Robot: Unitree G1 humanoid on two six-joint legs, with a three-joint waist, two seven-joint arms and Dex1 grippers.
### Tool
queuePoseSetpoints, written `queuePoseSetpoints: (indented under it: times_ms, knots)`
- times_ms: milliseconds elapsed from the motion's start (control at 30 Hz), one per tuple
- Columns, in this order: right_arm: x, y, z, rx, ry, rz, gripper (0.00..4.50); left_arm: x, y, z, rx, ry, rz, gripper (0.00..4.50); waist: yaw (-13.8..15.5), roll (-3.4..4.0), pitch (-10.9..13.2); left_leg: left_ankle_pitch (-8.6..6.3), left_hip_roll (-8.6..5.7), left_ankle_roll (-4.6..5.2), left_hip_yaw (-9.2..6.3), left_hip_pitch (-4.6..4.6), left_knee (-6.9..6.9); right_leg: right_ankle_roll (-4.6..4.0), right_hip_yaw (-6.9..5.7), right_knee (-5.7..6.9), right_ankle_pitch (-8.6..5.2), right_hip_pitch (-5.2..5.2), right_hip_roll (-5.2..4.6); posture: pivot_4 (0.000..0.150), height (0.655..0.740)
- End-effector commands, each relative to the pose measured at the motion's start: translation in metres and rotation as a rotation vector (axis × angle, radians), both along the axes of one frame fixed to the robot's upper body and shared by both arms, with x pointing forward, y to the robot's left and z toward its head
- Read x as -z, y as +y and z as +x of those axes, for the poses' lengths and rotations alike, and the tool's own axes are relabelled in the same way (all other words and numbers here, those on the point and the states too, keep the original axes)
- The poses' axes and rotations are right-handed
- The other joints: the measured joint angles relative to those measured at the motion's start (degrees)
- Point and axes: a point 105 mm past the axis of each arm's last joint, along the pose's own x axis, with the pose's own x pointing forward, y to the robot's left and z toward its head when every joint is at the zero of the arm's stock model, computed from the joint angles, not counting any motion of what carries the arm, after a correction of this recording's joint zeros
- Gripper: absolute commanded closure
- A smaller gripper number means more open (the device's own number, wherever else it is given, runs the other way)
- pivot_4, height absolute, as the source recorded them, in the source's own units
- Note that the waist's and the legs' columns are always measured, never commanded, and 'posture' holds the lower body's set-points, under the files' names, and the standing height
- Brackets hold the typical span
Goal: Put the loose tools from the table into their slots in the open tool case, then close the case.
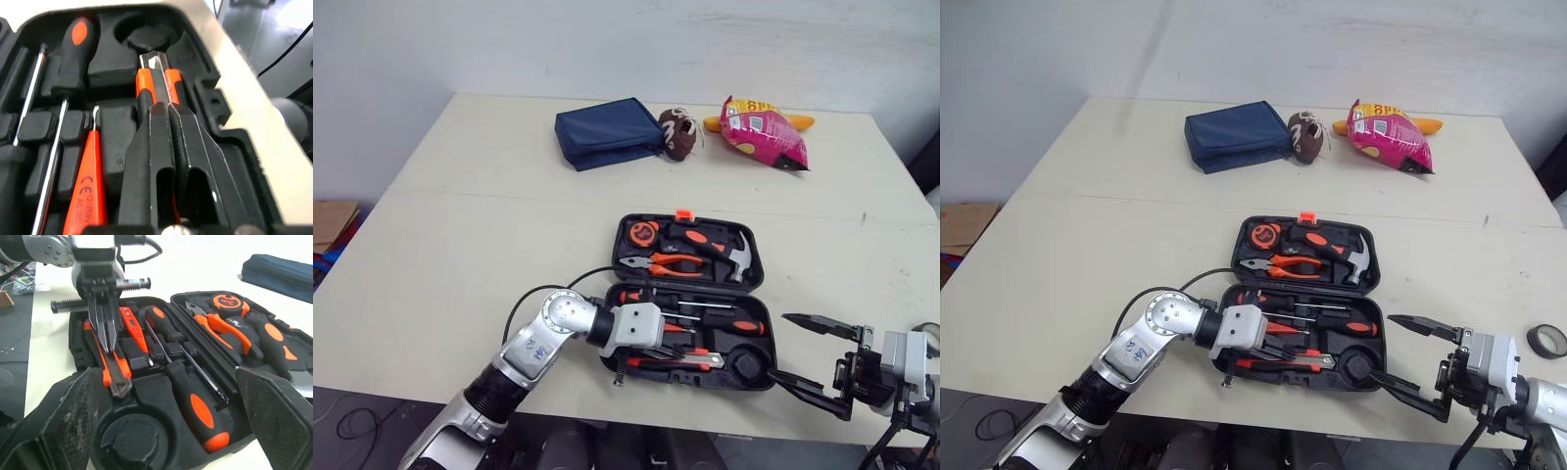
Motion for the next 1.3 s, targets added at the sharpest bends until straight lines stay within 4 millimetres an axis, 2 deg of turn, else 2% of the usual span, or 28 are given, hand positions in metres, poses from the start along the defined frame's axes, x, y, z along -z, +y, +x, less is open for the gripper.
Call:
queuePoseSetpoints:
  times_ms: [33,133,233,333,400,500,567,667,733,800,867,900,933,1000,1100,1200,1300]
  knots:
    - [-0.006,-0.001,0.0,0.008,-0.031,0.004,0.0,0.031,0.01,-0.005,-0.023,0.071,0.165,4.44,0.0,0.04,0.0,-0.02,0.0,0.0,0.0,0.03,0.0,0.0,0.0,-0.01,0.0,0.04,0.0,0.15,0.74]
    - [-0.008,0.0,0.001,0.01,-0.036,0.004,0.0,0.039,0.014,-0.003,-0.038,0.07,0.222,4.44,0.0,0.05,0.0,-0.06,0.01,0.03,0.0,0.06,0.0,0.0,0.0,-0.07,0.0,0.18,-0.01,0.15,0.74]
    - [-0.013,0.003,0.003,0.019,-0.051,0.004,0.0,0.028,0.008,0.001,-0.053,0.049,0.152,4.44,-0.1,0.11,-0.1,-0.15,0.03,0.02,-0.01,0.13,-0.03,0.0,-0.01,-0.17,-0.01,0.47,0.0,0.15,0.74]
    - [-0.018,0.001,0.005,0.048,-0.074,0.003,0.0,0.0,0.003,-0.001,0.047,-0.103,0.002,4.44,0.0,0.13,-0.1,-0.16,0.03,0.04,-0.01,0.14,-0.03,0.0,-0.01,-0.18,-0.01,0.52,-0.03,0.15,0.74]
    - [-0.024,-0.001,0.006,0.072,-0.084,0.016,0.0,-0.014,0.004,0.004,0.034,-0.131,-0.063,4.44,0.0,0.14,-0.1,-0.16,0.03,0.04,-0.01,0.12,-0.03,0.0,-0.03,-0.19,-0.01,0.5,-0.02,0.15,0.74]
    - [-0.034,-0.023,0.003,0.171,-0.087,-0.016,0.0,-0.059,0.021,0.012,0.009,-0.18,-0.218,4.44,0.0,0.16,-0.1,-0.16,0.03,0.04,-0.02,0.07,0.01,0.0,-0.03,-0.16,-0.01,0.23,-0.02,0.15,0.74]
    - [-0.035,-0.035,-0.002,0.207,-0.087,-0.048,0.0,-0.069,0.033,0.015,0.005,-0.212,-0.247,4.44,0.0,0.16,-0.1,-0.14,0.03,0.03,-0.01,-0.14,0.08,0.01,-0.03,-0.05,-0.01,-0.08,-0.02,0.15,0.74]
    - [-0.035,-0.061,-0.008,0.319,-0.095,-0.085,0.0,-0.087,0.058,0.027,-0.074,-0.26,-0.304,3.62,0.0,0.16,-0.1,-0.11,0.03,-0.03,0.0,-0.14,0.02,0.01,-0.04,-0.07,-0.01,-0.13,0.01,0.15,0.74]
    - [-0.031,-0.085,-0.015,0.413,-0.095,-0.107,0.0,-0.101,0.08,0.038,-0.176,-0.257,-0.335,2.7,-0.1,0.15,-0.1,-0.12,0.03,-0.04,0.04,-0.15,0.0,0.02,-0.02,-0.09,-0.01,-0.15,0.01,0.15,0.74]
    - [-0.026,-0.117,-0.027,0.563,-0.11,-0.13,0.0,-0.108,0.117,0.048,-0.312,-0.23,-0.321,1.74,-0.2,0.11,0.0,-0.13,0.02,-0.03,0.05,-0.15,0.01,0.02,-0.01,-0.1,-0.02,-0.16,0.01,0.15,0.74]
    - [-0.023,-0.14,-0.039,0.685,-0.133,-0.136,0.0,-0.103,0.151,0.051,-0.43,-0.223,-0.272,0.81,-0.4,0.12,0.0,-0.14,0.04,-0.04,0.07,-0.13,-0.09,0.01,0.0,-0.1,-0.02,-0.21,0.02,0.15,0.74]
    - [-0.022,-0.145,-0.042,0.713,-0.143,-0.135,0.0,-0.101,0.161,0.051,-0.461,-0.225,-0.254,0.29,-0.5,0.12,0.0,-0.13,0.03,-0.05,0.1,-0.08,-0.23,-0.04,0.01,-0.11,-0.06,-0.22,0.01,0.15,0.74]
    - [-0.018,-0.149,-0.049,0.733,-0.138,-0.139,0.0,-0.098,0.176,0.052,-0.523,-0.228,-0.246,0.04,-0.5,0.14,0.0,-0.11,0.02,-0.07,0.12,-0.03,-0.36,-0.08,0.02,-0.15,-0.08,-0.22,0.0,0.15,0.74]
    - [-0.012,-0.162,-0.065,0.805,-0.131,-0.152,0.0,-0.096,0.209,0.054,-0.67,-0.257,-0.24,0.04,-0.5,0.14,0.0,-0.07,0.0,-0.13,0.12,0.0,-0.55,-0.11,0.01,-0.19,-0.1,-0.23,-0.02,0.15,0.74]
    - [-0.003,-0.193,-0.098,1.015,-0.108,-0.132,0.0,-0.09,0.273,0.047,-0.944,-0.295,-0.224,0.04,-0.6,0.13,0.0,-0.06,0.01,-0.16,0.11,0.0,-0.7,-0.15,0.01,-0.23,-0.12,-0.29,-0.02,0.15,0.74]
    - [0.008,-0.208,-0.129,1.147,-0.076,-0.146,0.0,-0.072,0.322,0.03,-1.127,-0.283,-0.168,0.04,-0.5,0.11,0.0,-0.11,0.03,-0.25,0.1,0.04,-0.85,-0.32,-0.02,-0.25,-0.24,-0.34,-0.04,0.15,0.74]
    - [0.015,-0.216,-0.15,1.238,-0.059,-0.152,0.0,-0.067,0.354,0.019,-1.257,-0.304,-0.169,0.04,-0.5,0.11,0.0,-0.15,0.03,-0.28,0.11,0.07,-0.88,-0.38,-0.07,-0.26,-0.27,-0.32,-0.13,0.15,0.74]
